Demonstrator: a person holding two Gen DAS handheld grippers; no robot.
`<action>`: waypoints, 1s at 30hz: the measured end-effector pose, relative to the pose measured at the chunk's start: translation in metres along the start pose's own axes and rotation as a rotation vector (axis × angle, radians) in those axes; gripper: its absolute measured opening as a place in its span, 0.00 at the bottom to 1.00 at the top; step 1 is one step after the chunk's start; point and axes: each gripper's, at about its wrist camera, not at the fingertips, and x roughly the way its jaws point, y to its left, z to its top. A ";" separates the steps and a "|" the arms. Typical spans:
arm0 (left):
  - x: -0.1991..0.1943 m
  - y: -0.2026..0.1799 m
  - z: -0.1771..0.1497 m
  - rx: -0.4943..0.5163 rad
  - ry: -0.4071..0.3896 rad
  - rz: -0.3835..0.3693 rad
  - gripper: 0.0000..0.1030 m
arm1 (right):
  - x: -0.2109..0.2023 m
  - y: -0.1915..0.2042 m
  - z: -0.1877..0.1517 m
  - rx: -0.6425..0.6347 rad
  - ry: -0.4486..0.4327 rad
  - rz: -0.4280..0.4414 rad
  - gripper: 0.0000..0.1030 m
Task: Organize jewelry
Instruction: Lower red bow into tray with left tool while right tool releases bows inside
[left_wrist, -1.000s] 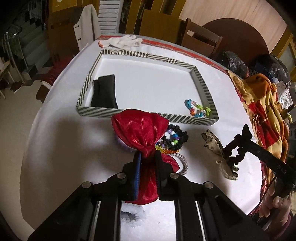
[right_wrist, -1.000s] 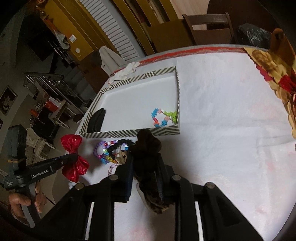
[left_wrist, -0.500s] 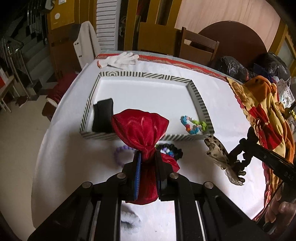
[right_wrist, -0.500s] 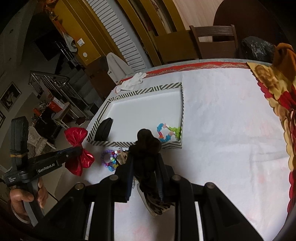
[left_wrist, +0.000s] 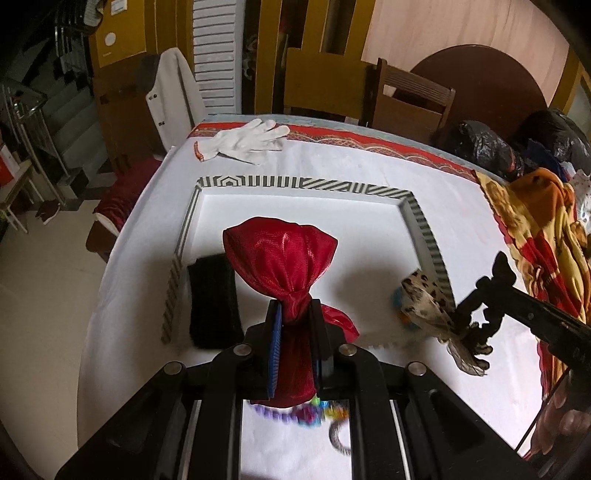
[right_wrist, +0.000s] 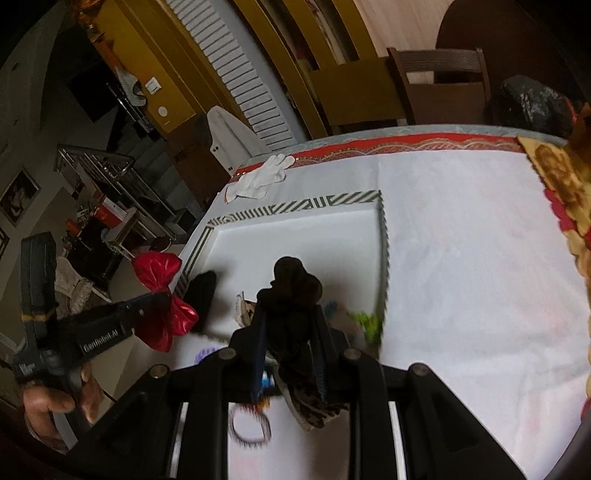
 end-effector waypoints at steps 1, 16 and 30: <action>0.006 0.001 0.005 -0.003 0.008 -0.007 0.26 | 0.009 -0.001 0.007 0.011 0.004 0.005 0.22; 0.093 0.019 0.035 -0.081 0.122 -0.012 0.26 | 0.128 -0.047 0.053 0.188 0.102 -0.056 0.22; 0.092 0.020 0.026 -0.023 0.152 0.076 0.34 | 0.096 -0.043 0.034 0.163 0.049 -0.108 0.58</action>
